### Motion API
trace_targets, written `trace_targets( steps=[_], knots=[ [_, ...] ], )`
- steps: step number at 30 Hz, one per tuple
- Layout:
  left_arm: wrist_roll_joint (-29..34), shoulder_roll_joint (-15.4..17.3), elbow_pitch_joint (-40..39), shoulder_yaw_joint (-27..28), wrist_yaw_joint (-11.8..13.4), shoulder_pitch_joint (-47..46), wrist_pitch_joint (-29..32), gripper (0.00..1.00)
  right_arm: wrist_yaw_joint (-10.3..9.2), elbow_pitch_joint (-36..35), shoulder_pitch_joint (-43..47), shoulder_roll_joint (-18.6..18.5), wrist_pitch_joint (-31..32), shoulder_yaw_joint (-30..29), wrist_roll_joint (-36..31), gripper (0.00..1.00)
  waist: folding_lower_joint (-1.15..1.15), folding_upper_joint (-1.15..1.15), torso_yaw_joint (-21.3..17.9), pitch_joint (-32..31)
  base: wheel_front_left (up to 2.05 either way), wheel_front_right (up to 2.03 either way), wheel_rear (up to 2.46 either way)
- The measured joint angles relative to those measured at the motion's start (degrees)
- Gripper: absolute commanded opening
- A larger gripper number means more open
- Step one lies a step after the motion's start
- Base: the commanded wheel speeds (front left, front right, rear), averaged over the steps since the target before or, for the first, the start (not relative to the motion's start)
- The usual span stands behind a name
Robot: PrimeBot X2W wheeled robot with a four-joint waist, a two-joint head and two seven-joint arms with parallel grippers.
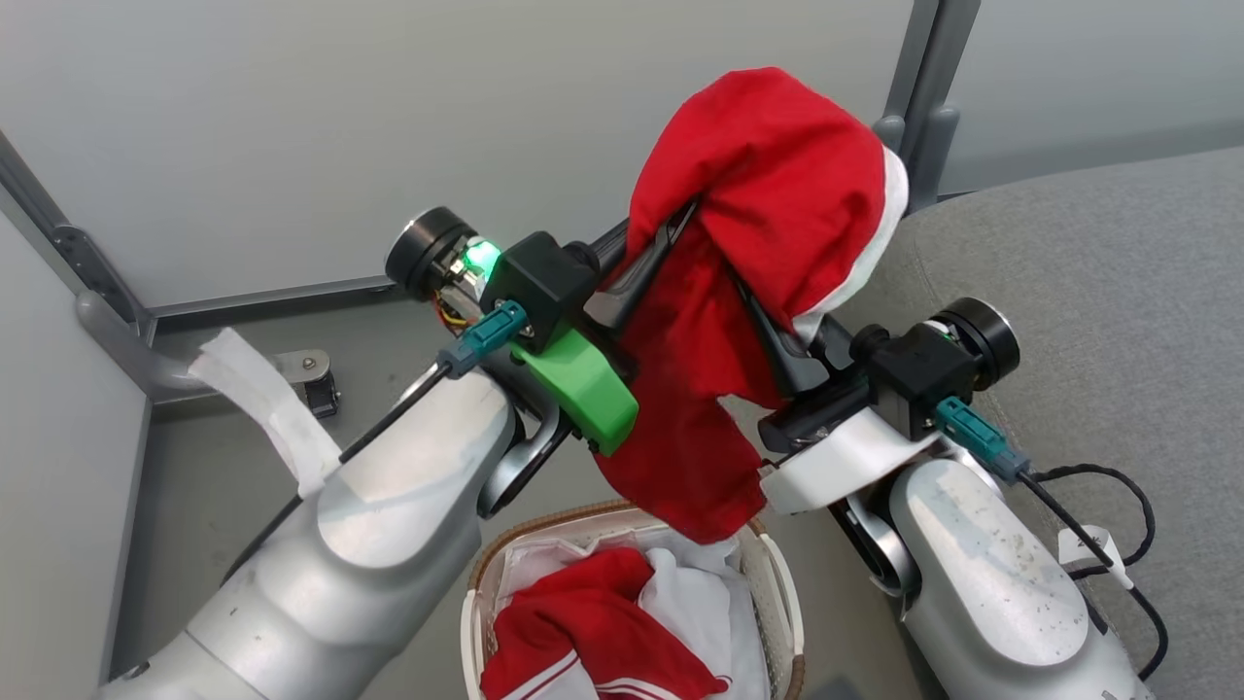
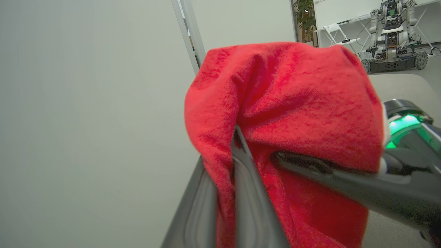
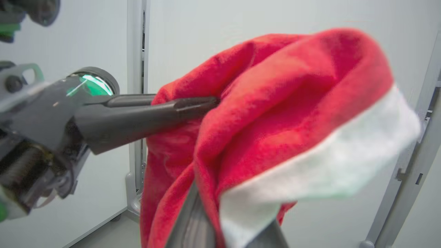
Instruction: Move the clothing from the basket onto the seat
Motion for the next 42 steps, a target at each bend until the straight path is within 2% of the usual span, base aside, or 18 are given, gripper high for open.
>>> trace_targets(
  steps=[1,3,4,11,19,26,32,37,42],
  knots=[
    [-0.23,-0.03,0.37,0.16,0.2,0.82,-0.16,0.28,0.0,-0.22,0.13,-0.01,0.0,-0.26,0.0,0.0,0.0,0.0,-0.08,0.08,0.0,0.0,0.0],
    [-0.57,-0.2,0.9,0.6,0.44,2.61,-0.66,0.85,0.0,-0.51,0.62,0.01,0.01,-0.81,-0.02,0.0,0.0,0.0,-0.23,0.28,0.0,0.0,0.0],
    [-0.76,-0.29,1.09,0.89,0.64,3.31,-0.9,1.0,0.0,-0.52,0.87,0.01,0.01,-1.08,-0.03,0.0,0.0,0.0,-0.28,0.36,0.0,0.0,0.0],
    [-0.59,-1.26,0.71,5.21,2.21,10.29,-1.36,1.0,0.03,-0.67,2.18,-0.01,0.01,-4.04,-0.94,0.0,0.0,0.0,-0.55,1.42,0.0,0.0,0.0],
    [3.33,-2.46,0.14,10.6,2.35,18.95,-1.42,1.0,0.03,-0.44,3.74,-0.01,0.01,-6.99,-3.55,0.0,0.0,0.0,-0.4,2.97,0.0,0.0,0.0],
    [5.7,-4.44,-0.29,14.66,1.63,24.76,-1.42,1.0,0.03,-0.16,6.03,0.01,0.01,-10.59,-4.98,0.0,0.0,0.0,0.04,4.11,0.0,0.0,0.0],
    [8.55,-5.46,-0.09,15.69,0.59,26.6,-1.43,1.0,0.02,-1.15,8.0,0.0,0.01,-14.1,-6.82,0.0,0.0,0.0,-0.04,4.78,0.0,0.0,0.0],
    [10.45,-5.75,-0.85,16.97,0.11,27.2,-1.52,1.0,0.02,-2.71,9.36,0.0,0.01,-16.41,-8.14,0.0,0.0,0.0,-1.81,5.43,0.0,0.0,0.0],
    [11.77,-5.76,-1.25,18.03,-0.31,27.3,-1.52,1.0,0.03,-4.76,10.04,-0.02,0.01,-19.47,-8.39,0.0,0.0,0.0,-5.79,6.42,0.0,0.0,0.0]
  ],
)
